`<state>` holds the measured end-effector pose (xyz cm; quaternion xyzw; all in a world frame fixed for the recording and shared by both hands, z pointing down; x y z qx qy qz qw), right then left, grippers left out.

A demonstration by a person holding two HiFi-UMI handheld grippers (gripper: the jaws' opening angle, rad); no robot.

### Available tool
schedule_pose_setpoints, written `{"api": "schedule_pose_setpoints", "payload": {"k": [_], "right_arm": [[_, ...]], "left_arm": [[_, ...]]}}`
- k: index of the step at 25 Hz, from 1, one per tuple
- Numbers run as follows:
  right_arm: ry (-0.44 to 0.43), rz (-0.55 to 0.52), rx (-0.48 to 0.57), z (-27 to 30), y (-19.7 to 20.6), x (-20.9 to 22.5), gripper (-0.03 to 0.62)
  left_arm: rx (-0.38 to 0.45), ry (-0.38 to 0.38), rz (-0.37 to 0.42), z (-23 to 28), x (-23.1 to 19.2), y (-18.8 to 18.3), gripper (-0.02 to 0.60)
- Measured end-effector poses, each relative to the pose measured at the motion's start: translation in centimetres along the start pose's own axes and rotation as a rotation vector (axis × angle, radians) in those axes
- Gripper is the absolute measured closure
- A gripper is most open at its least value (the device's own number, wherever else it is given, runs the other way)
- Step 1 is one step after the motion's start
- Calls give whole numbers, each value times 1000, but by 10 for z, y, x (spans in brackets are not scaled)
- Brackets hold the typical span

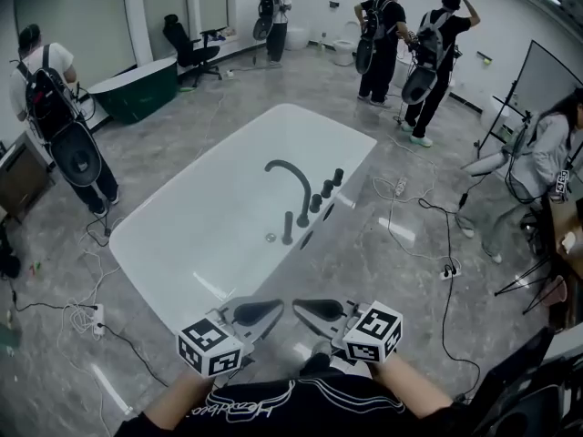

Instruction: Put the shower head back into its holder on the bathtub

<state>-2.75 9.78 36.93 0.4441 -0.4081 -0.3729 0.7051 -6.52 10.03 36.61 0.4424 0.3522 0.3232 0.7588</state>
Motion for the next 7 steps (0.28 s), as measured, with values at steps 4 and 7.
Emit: {"api": "schedule_pose_setpoints", "payload": {"k": [4,7], "right_arm": [[6,10,5,-1,4,-3,579],[8,18,1,-3,8,-6,579]], "left_arm": [[0,4,-7,0,1,4,577],[4,13,-17,0,5,5,577]]}}
Point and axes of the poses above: the fingertips, and each gripper's own axes: z forward along the fingers, x to its right, y out of its underside, the point moved 1 cm from there along -z, backward along the fingers, and after that the axes turned 6 degrees about -x, right-handed, at the moved point
